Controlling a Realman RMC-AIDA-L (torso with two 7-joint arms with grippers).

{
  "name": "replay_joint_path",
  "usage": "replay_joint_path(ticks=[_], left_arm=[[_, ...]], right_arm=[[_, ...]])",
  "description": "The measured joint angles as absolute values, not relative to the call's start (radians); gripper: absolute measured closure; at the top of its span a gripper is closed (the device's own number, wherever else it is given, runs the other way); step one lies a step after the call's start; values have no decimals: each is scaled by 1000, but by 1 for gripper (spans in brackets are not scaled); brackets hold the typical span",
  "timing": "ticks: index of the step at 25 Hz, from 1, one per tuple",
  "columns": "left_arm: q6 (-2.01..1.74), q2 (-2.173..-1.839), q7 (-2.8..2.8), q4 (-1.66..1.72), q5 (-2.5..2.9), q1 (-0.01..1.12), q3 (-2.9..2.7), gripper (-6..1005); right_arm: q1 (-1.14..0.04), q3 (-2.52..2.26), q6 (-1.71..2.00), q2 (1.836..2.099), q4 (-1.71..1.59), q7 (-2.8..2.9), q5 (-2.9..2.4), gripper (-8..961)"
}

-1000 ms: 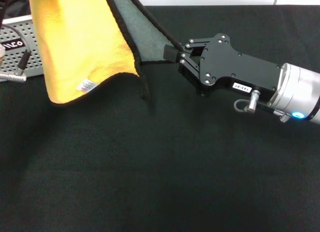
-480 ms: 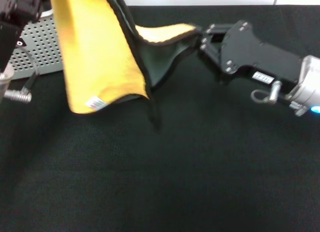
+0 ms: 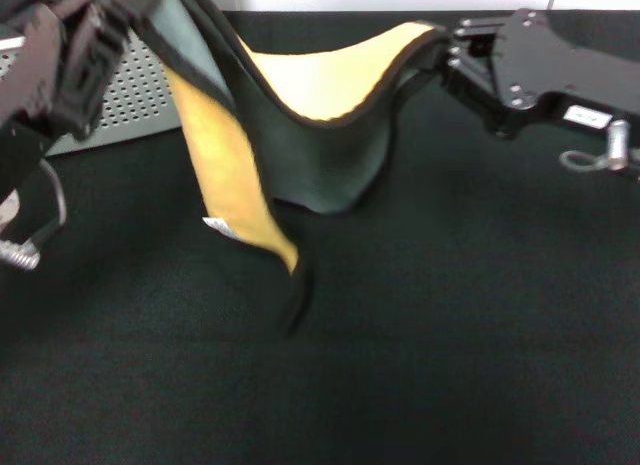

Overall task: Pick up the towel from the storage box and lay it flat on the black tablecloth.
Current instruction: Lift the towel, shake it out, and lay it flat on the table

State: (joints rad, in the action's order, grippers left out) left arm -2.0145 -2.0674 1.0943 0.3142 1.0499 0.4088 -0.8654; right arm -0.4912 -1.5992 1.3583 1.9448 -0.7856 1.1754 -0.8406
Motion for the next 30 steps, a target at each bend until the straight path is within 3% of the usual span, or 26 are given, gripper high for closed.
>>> replay_joint_path(ticks=[7, 20, 25, 30], left_arm=[[-2015, -2030, 1154, 484, 1240, 345, -865, 982], [-2034, -2014, 1281, 803, 1321, 246, -1028, 982], [-2038, -2006, 1299, 903, 1278, 201, -1132, 982], [-2039, -1955, 1335, 1021, 1131, 107, -1264, 982]], right_arm=[[-421, -1364, 1488, 1953, -950, 1398, -1104, 941], [-271, -1170, 1739, 1963, -1241, 1674, -1294, 941], [-209, -1104, 1855, 1983, -1367, 1766, -1332, 941], [-179, -1068, 1989, 1995, -1431, 1833, -1322, 941]])
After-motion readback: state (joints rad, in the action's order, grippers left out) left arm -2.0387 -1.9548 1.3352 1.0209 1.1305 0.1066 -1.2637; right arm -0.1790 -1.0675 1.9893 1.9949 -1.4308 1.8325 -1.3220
